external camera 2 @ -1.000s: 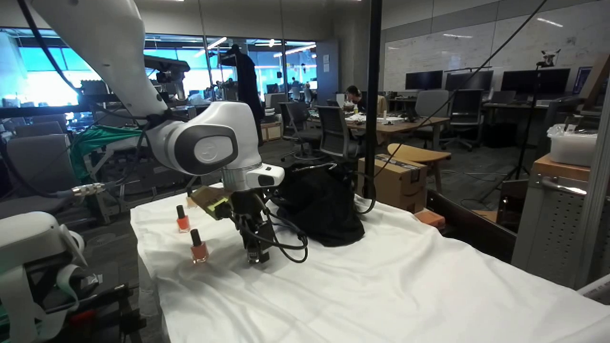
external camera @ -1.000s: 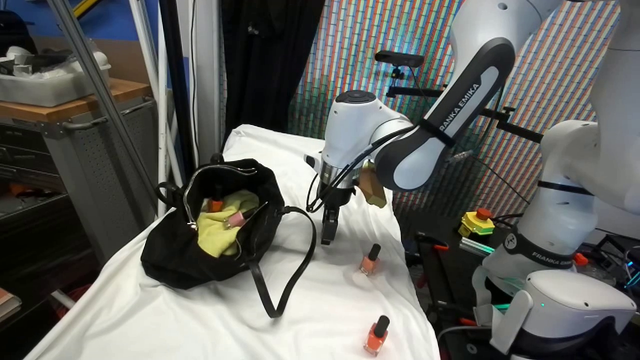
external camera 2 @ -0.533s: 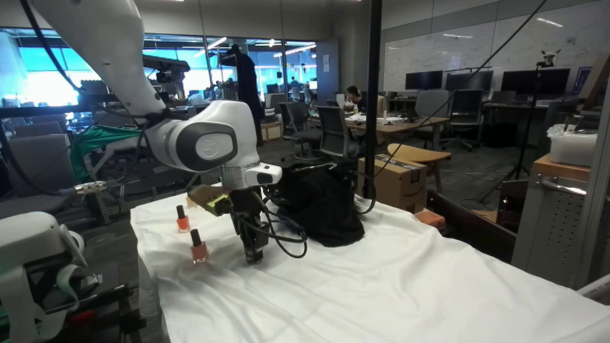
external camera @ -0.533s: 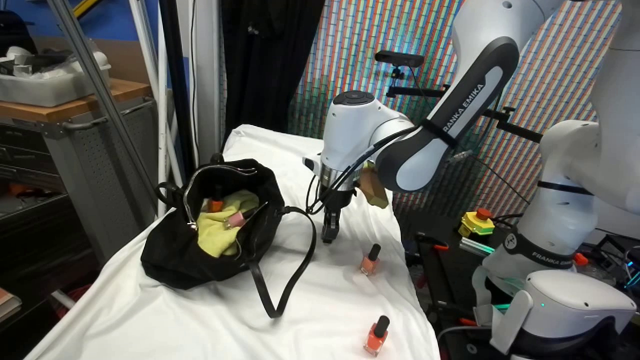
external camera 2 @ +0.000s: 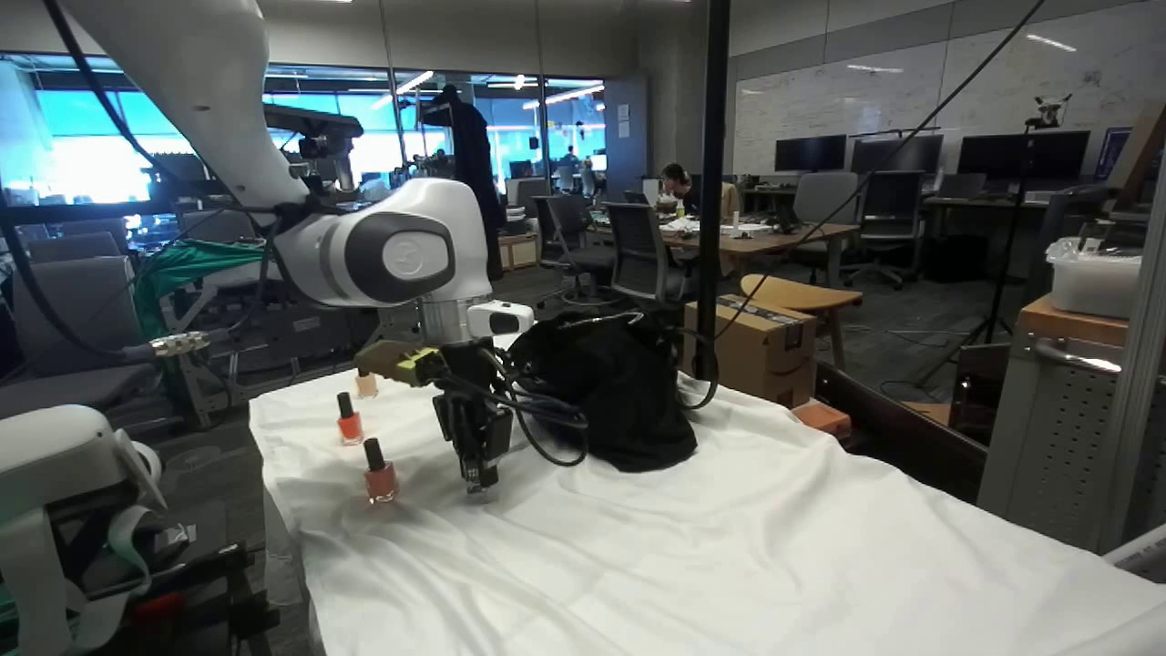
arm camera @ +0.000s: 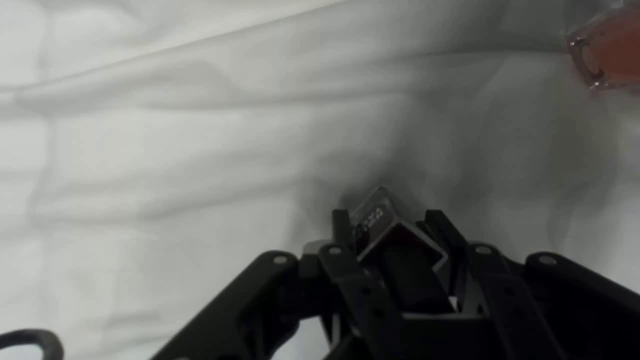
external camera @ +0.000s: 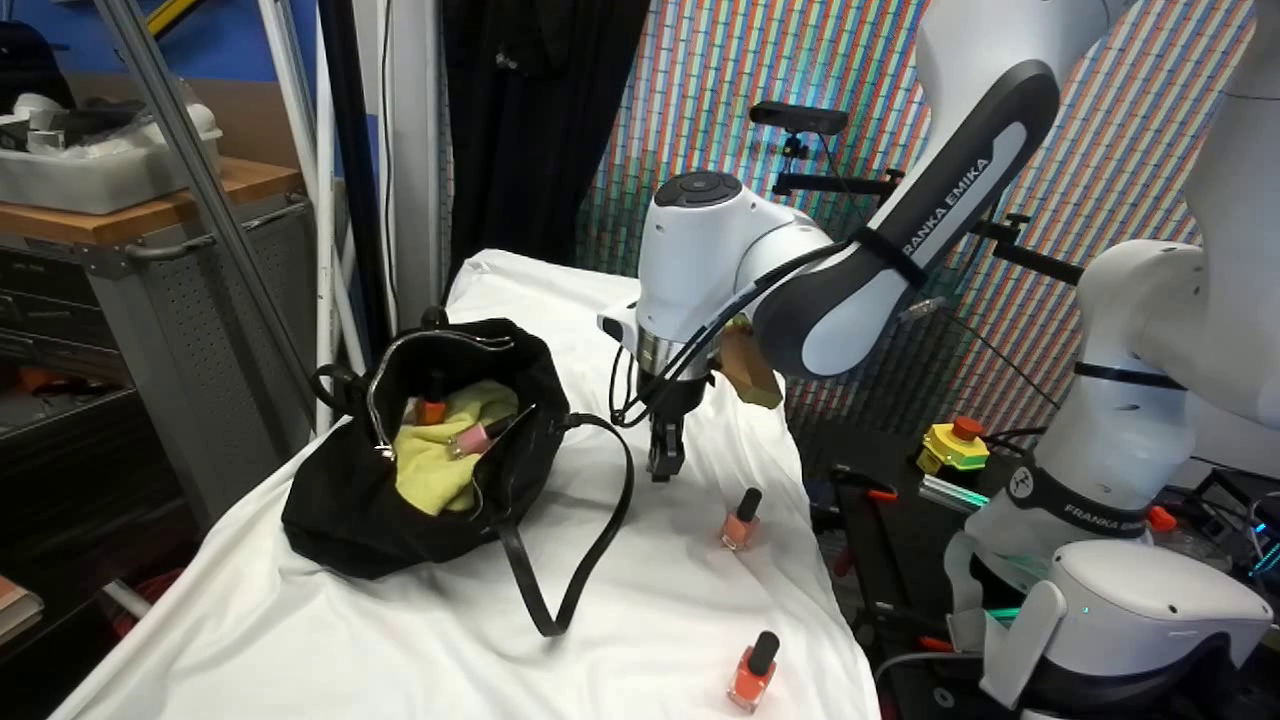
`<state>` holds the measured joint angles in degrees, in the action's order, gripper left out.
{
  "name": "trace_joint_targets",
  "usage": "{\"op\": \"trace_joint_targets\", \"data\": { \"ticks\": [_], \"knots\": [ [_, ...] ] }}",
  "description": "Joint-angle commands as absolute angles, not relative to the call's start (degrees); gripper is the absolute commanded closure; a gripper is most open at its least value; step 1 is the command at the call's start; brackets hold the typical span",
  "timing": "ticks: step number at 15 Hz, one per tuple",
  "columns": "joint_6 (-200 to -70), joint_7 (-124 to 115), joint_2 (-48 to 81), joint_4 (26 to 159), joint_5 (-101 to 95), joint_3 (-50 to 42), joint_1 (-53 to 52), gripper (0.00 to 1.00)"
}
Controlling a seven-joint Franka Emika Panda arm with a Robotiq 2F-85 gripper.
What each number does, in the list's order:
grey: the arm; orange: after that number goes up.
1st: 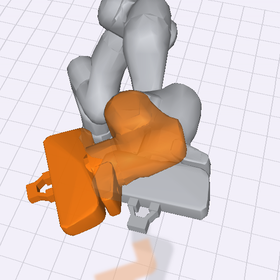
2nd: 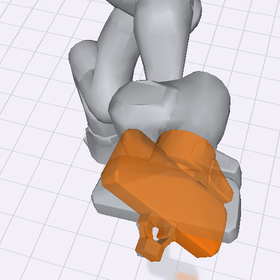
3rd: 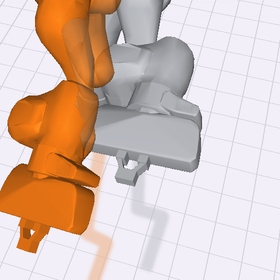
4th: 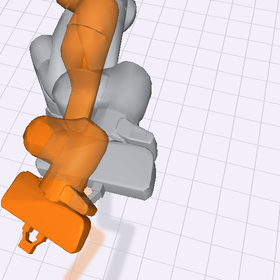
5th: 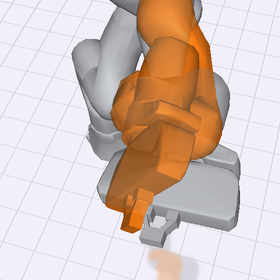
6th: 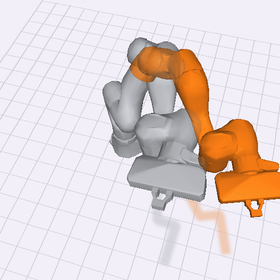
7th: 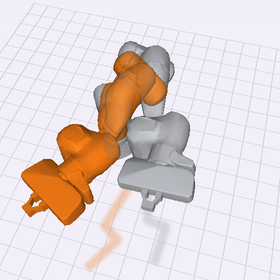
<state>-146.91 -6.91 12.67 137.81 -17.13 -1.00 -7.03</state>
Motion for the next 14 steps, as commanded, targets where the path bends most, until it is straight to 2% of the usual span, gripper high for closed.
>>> {"op": "trace_joint_targets", "data": {
  "ticks": [1,8,14],
  "knots": [
    [-139.00,-9.35,6.64,135.71,-20.64,-0.65,-8.35,0.77],
    [-131.17,-13.02,1.55,127.63,-27.05,3.31,-8.38,0.77],
    [-132.37,-14.93,7.18,117.71,-33.38,6.35,-9.41,0.77]
  ]
}}
